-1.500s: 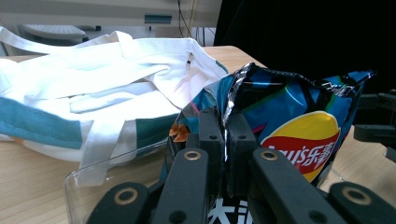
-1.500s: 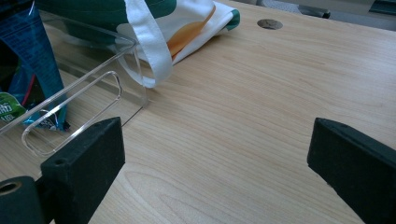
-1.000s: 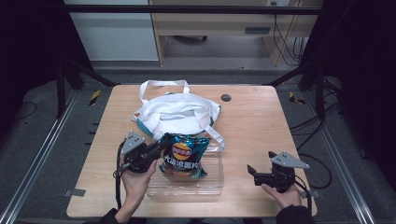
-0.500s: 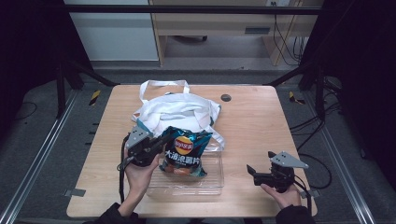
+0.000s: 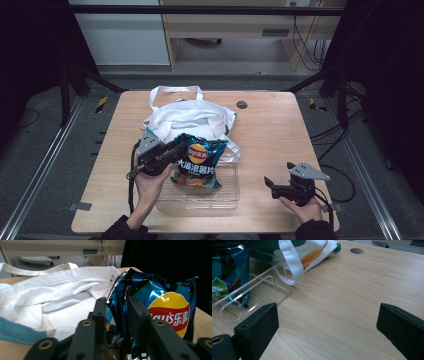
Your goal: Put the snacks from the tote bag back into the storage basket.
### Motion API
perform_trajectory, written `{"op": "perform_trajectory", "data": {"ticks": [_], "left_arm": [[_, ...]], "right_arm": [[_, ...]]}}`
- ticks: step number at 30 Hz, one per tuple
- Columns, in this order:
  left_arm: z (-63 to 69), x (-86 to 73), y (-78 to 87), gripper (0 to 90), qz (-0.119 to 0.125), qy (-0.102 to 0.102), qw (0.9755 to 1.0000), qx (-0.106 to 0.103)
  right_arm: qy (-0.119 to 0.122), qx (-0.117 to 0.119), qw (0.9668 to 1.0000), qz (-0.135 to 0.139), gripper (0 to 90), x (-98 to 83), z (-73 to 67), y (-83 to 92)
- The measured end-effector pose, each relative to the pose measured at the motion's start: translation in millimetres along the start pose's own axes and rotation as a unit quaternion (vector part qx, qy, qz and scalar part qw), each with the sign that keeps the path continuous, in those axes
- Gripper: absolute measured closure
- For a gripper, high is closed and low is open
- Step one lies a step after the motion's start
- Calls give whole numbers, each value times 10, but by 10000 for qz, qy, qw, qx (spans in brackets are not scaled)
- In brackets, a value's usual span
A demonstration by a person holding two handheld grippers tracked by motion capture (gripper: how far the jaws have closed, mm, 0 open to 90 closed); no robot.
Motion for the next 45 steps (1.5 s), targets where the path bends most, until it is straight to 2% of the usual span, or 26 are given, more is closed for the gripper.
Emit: {"op": "perform_trajectory", "data": {"ticks": [3,8,11,15,18,25,34,45], "left_arm": [[-5,1,-1,561,-3,-72,10000,3],[-10,-4,36,491,-71,-180,9998,-86],[-16,5,77,458,-69,-246,9996,-125],[-9,36,111,430,-37,-202,9996,-207],[7,48,146,405,-39,-260,9993,-264],[7,13,253,343,-144,-334,9987,-352],[-184,-67,458,319,-217,-380,9986,-312],[-493,-301,723,305,-292,-345,9990,55]], "right_arm": [[-2,-8,10000,21,45,5,2,4],[-11,-3,10000,42,45,11,-2,9],[-6,-2,10000,40,45,11,-2,10],[4,-7,10000,42,46,12,-1,13],[-12,-19,10000,56,45,16,3,16],[-34,-29,10000,77,45,23,6,24],[-31,-91,9999,132,44,37,23,38],[-77,-223,9996,179,44,39,81,56]]}}
Point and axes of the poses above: each handheld gripper's, and its own axes: y roughly backward along the jaws, x roughly out of its top, z roughly to its right, the point moved 7 cm from there along -y, roughly forward along the jaws, and after that the axes turned 13 degrees about z, right-handed, at the moved point
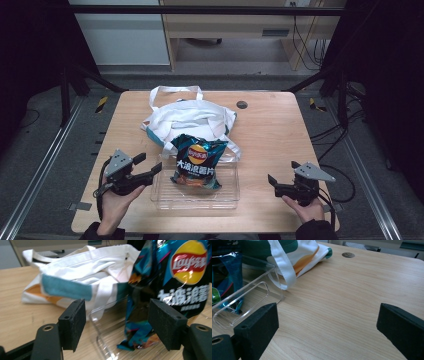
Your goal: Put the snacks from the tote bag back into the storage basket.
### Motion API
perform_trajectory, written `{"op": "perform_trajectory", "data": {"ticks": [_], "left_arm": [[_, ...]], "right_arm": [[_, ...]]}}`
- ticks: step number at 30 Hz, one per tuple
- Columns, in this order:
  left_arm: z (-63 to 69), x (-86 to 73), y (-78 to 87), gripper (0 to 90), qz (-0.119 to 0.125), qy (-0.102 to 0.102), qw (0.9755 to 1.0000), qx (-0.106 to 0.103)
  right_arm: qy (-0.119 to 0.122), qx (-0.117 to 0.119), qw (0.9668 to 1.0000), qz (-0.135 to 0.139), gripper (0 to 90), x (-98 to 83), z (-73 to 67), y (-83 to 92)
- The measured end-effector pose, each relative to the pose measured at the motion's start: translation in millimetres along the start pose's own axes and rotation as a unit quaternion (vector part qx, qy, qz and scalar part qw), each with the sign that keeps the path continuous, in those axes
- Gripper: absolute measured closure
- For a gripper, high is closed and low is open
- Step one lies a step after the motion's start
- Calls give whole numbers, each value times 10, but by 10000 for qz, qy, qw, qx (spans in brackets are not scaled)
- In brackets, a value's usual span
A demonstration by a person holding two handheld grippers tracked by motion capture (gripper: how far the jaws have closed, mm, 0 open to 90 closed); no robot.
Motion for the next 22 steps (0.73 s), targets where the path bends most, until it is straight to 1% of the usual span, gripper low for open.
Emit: {"op": "perform_trajectory", "data": {"ticks": [3,5,7,8,11,12,14,15,16,18,19,22], "left_arm": [[-97,-109,62,304,-52,-21,9998,188],[-168,-173,99,304,-159,-105,9993,317],[-250,-205,133,304,-138,-162,9988,449],[-296,-218,146,306,-106,-149,9985,520],[-431,-265,162,310,-43,31,9981,609],[-474,-283,162,312,-41,17,9977,670],[-558,-319,167,318,-91,-135,9964,829],[-594,-336,168,319,-113,-208,9959,871],[-617,-349,164,321,-125,-230,9956,894],[-667,-402,141,324,-219,-175,9955,910],[-677,-426,127,327,-265,-154,9955,898],[-681,-458,91,331,-376,-194,9953,874]], "right_arm": [[-8,-43,10000,-33,43,-17,28,0],[0,-99,9999,-56,42,-28,57,9],[-20,-113,9999,-55,42,-29,62,11],[-32,-148,9999,-53,42,-35,86,10],[-33,-173,9998,-92,42,-51,107,7],[-40,-181,9998,-105,42,-55,112,8],[-26,-211,9997,-102,42,-57,130,13],[-21,-222,9997,-92,42,-56,139,16],[-15,-231,9997,-89,42,-55,147,19],[-15,-254,9996,-100,42,-59,162,18],[-35,-263,9996,-102,42,-63,171,16],[-42,-289,9995,-138,43,-77,196,14]]}}
Point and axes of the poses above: each handheld gripper's, and its own axes: y roughly backward along the jaws, x roughly out of its top, z roughly to its right, the point moved 7 cm from there along -y, roughly forward along the jaws, and after that the axes turned 13 degrees about z, right-handed, at the moved point
